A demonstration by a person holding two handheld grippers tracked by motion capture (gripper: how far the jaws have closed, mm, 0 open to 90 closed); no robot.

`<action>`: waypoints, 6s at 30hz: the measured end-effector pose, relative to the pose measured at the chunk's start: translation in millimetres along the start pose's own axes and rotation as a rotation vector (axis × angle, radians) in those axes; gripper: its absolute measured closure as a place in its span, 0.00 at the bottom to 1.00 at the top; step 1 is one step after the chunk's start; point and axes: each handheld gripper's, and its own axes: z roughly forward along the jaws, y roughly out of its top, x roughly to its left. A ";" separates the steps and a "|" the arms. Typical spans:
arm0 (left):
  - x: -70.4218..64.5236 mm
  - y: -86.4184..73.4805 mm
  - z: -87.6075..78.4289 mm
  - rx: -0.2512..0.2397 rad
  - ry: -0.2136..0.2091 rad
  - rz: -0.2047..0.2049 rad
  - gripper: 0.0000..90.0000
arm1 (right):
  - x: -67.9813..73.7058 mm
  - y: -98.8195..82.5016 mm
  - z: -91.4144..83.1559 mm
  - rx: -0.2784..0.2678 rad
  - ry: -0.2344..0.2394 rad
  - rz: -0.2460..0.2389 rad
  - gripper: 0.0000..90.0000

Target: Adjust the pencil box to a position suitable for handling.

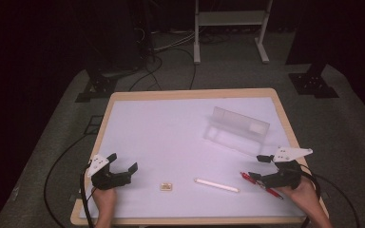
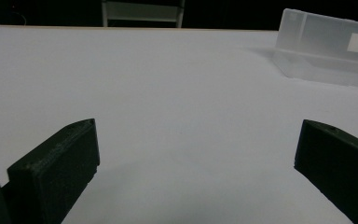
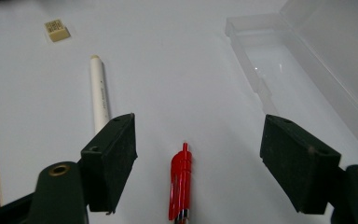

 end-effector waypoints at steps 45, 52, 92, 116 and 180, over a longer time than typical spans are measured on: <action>1.7 0.2 -1.1 -0.008 -0.012 -0.007 0.00 | -28.8 64.3 66.4 0.200 0.020 -0.089 0.33; 1.7 0.4 -0.5 -0.008 -0.011 -0.013 0.00 | -36.3 65.2 75.5 0.235 -0.003 -0.083 0.39; 4.0 0.5 -0.7 -0.015 -0.017 -0.019 0.00 | -54.6 58.2 110.9 0.404 -0.053 -0.163 0.87; 4.0 0.5 -0.8 -0.015 -0.018 -0.021 0.00 | -53.0 59.7 108.7 0.420 -0.060 -0.237 0.95; 5.1 0.6 -1.1 -0.023 -0.025 -0.037 0.00 | 43.2 102.3 166.0 0.373 0.181 -0.440 0.94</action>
